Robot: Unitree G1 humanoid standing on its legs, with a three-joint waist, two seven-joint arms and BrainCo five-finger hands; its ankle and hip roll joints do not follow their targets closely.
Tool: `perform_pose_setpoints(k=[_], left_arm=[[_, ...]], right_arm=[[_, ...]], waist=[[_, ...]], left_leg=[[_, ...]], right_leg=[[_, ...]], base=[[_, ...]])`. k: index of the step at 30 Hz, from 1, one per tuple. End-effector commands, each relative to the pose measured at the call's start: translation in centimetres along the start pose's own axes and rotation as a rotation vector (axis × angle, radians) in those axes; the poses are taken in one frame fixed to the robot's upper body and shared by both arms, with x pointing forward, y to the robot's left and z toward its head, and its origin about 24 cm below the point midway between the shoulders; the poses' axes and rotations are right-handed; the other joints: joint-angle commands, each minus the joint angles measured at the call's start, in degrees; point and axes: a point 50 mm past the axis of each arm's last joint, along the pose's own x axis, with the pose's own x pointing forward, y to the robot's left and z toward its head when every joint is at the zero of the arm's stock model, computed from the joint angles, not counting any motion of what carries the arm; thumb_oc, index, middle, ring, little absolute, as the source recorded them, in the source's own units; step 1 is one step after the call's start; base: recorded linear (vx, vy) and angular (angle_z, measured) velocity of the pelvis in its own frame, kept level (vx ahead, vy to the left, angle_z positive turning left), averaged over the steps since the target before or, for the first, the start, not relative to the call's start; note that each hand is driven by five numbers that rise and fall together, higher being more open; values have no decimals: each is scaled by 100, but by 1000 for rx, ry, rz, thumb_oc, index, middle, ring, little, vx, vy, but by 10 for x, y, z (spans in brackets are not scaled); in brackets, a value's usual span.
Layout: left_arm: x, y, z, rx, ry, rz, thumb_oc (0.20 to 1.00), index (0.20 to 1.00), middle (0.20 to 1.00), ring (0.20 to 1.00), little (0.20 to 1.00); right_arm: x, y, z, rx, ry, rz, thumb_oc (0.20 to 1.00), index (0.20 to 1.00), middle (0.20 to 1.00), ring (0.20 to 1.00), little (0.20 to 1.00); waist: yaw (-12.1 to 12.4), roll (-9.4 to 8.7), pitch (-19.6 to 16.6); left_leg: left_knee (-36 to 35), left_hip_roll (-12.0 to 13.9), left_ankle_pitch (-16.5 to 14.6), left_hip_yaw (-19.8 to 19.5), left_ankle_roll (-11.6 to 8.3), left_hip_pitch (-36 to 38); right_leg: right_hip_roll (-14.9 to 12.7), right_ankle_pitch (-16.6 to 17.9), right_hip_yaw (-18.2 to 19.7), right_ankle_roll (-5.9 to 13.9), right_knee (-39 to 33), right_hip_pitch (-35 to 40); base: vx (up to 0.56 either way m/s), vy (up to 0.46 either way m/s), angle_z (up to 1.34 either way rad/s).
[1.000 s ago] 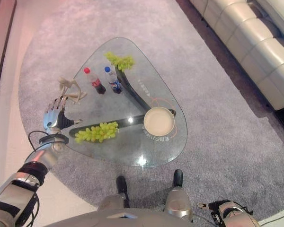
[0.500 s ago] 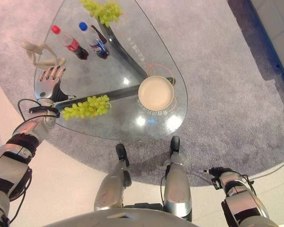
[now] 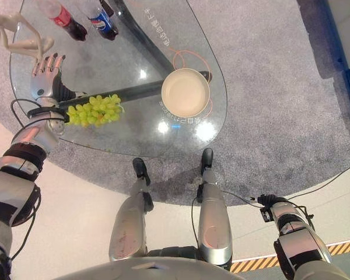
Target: Pick up fruits into the plate
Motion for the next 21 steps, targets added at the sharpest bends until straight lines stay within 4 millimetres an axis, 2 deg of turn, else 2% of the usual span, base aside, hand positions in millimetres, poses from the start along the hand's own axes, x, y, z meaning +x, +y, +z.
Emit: perform_pose_setpoints(k=[1, 4, 8, 13, 21], left_arm=[[20, 39, -25, 81, 74, 111, 1000, 1000, 1000, 1000, 1000], [23, 41, -23, 89, 70, 101, 1000, 1000, 1000, 1000, 1000], [24, 39, -22, 85, 51, 60, 1000, 1000, 1000, 1000, 1000], [23, 32, -17, 72, 1, -71, 1000, 1000, 1000, 1000, 1000], [21, 31, -23, 214, -30, -124, 1000, 1000, 1000, 1000, 1000]], right_arm=[[-1, -7, -2, -55, 5, -32, 1000, 1000, 1000, 1000, 1000], [-2, -9, 6, -59, -18, -39, 1000, 1000, 1000, 1000, 1000], [-2, -14, 6, -56, -33, -56, 1000, 1000, 1000, 1000, 1000], [-4, -23, 9, -48, -53, -85, 1000, 1000, 1000, 1000, 1000], [-8, -44, 13, -45, -81, -135, 1000, 1000, 1000, 1000, 1000]], waist=[[-68, -158, -24], [-108, -126, -24], [-178, -30, -24], [-249, 52, -24], [-343, 191, -24]], left_leg=[[920, -358, -617, 134, 138, -880], [1043, -370, -643, 151, 135, -1134], [1192, -401, -670, 148, 138, -1434], [1372, -420, -713, 168, 145, -1718], [1601, -475, -767, 198, 169, -2102]], right_leg=[[298, -689, -97, -203, 1002, -731], [301, -703, -107, -227, 1129, -1007], [297, -702, -54, -258, 1251, -1332], [289, -673, 11, -270, 1324, -1609], [271, -629, 105, -273, 1454, -2005]], base=[[0, 0, 0], [-8, 28, 0], [-8, 70, -3], [-8, 54, 0], [2, 66, -4]])
